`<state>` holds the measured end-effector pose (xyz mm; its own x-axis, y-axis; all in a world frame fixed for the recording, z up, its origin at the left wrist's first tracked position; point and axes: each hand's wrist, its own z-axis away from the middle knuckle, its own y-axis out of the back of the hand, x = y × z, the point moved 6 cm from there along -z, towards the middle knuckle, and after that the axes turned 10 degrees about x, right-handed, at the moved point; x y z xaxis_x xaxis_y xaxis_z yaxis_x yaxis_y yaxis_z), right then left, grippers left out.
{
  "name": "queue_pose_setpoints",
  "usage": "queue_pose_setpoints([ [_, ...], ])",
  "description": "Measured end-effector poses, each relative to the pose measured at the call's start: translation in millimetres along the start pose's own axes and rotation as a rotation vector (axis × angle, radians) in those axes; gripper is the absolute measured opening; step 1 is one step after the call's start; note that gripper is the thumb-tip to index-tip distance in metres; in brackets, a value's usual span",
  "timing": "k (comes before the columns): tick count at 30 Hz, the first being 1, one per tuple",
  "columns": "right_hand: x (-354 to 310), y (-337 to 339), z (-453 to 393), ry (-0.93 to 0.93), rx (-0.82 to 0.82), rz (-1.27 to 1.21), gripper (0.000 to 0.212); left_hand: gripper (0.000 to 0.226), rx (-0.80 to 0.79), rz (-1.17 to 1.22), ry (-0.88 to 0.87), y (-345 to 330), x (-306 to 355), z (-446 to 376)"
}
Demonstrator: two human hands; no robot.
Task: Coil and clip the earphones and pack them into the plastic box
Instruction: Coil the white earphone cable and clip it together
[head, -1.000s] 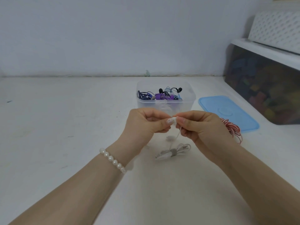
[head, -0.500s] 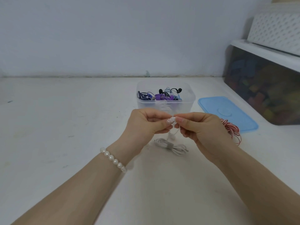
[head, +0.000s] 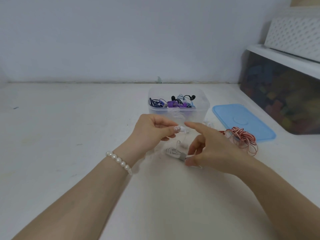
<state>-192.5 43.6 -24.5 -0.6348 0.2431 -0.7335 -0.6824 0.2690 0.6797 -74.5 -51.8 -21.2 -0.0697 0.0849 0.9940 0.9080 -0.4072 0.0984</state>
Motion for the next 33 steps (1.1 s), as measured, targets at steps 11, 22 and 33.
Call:
queue_pose_setpoints([
  [11,-15,45,-5,0.175,0.302,-0.248,0.036,0.014,-0.028,0.179,0.065,0,-6,-8],
  [22,-41,97,-66,0.141,0.664,-0.297,0.020,0.013,0.050,0.043,-0.010,12,-6,-17],
  [33,-25,71,-96,0.018,0.639,0.041,0.024,0.008,0.019,-0.113,-0.021,9,-5,-9],
])
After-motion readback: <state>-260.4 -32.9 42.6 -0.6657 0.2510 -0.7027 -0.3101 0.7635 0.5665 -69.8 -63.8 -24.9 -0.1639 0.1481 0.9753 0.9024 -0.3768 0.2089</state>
